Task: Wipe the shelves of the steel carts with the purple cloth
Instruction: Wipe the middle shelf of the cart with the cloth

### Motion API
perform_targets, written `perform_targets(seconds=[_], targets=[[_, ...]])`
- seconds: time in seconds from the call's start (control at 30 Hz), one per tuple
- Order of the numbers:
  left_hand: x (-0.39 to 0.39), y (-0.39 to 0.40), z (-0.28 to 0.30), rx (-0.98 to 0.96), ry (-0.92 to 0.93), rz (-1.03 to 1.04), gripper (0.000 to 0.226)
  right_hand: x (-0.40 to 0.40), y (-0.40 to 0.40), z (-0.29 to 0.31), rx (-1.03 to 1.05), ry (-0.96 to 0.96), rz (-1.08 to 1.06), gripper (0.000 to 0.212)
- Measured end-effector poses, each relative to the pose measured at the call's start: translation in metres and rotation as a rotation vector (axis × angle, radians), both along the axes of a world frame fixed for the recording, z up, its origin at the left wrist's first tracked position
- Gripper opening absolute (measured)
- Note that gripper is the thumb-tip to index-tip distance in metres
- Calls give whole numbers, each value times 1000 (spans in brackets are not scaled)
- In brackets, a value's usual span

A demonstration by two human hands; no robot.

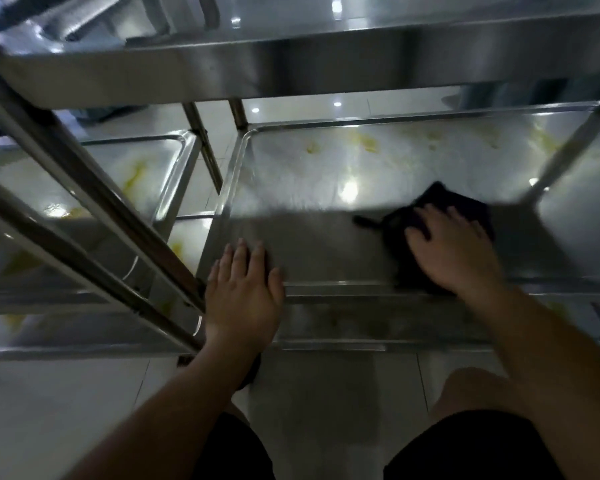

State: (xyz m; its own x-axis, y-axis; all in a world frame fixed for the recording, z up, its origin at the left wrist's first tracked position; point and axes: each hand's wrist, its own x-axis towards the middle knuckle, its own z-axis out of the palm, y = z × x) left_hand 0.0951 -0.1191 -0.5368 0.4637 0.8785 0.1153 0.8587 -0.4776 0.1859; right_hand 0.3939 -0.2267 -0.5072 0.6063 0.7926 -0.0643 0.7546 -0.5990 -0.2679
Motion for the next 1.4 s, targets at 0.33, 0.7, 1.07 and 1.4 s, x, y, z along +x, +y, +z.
perform_targets(seconds=[0.33, 0.7, 1.07, 1.4], targets=[[1, 1, -1, 2, -26, 13, 69, -79, 122, -2, -27, 18, 188, 66], [-100, -13, 34, -69, -226, -254, 46, -108, 153, -12, -23, -6, 377, 66], [-74, 44, 85, -291, -1045, 145, 20, -182, 99, 1, -29, 56, 652, 64], [-61, 53, 63, -219, -1219, 205, 45, -140, 139, -10, -51, 21, 509, 67]])
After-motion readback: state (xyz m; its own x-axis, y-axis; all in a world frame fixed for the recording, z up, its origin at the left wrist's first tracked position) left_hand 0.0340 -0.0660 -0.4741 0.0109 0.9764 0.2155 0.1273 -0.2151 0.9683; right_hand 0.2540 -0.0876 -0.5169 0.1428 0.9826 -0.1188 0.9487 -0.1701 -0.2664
